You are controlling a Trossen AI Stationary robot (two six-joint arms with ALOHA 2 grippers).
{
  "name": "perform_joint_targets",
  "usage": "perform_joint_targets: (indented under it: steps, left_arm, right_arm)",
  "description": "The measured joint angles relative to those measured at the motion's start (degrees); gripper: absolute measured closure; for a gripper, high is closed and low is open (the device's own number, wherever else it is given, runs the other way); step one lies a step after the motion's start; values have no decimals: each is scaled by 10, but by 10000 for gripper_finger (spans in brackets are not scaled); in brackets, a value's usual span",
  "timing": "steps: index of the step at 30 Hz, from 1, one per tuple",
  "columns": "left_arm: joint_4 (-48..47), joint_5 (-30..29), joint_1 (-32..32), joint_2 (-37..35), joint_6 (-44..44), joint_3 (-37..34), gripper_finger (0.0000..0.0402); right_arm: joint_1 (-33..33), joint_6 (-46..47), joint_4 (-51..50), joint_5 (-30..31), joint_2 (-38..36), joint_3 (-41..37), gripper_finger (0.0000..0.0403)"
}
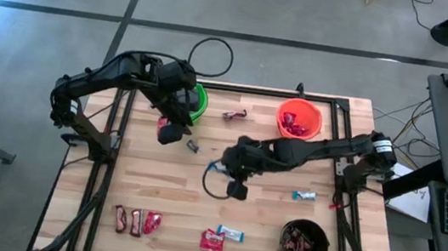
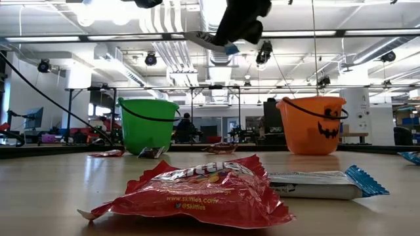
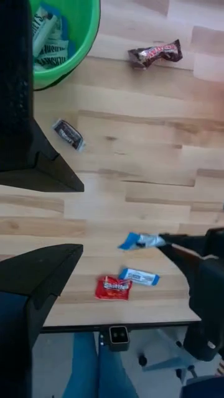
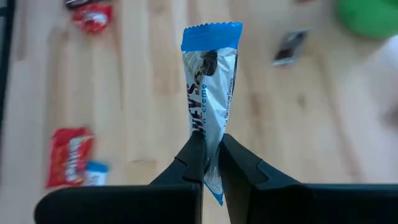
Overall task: Sort candy
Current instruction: Put the white candy into the green bucket
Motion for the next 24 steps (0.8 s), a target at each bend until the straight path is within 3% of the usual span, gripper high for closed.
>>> perform_joint_targets:
  steps: [12,24]
  left_arm:
    - [43,1,0,0,-7,-5,274]
    - [137,44,0,0,-20,-110,274]
  right_arm:
    - [-56,-70,-5,45,0,105,381]
    - [-72,-105,-21,54,0,143,381]
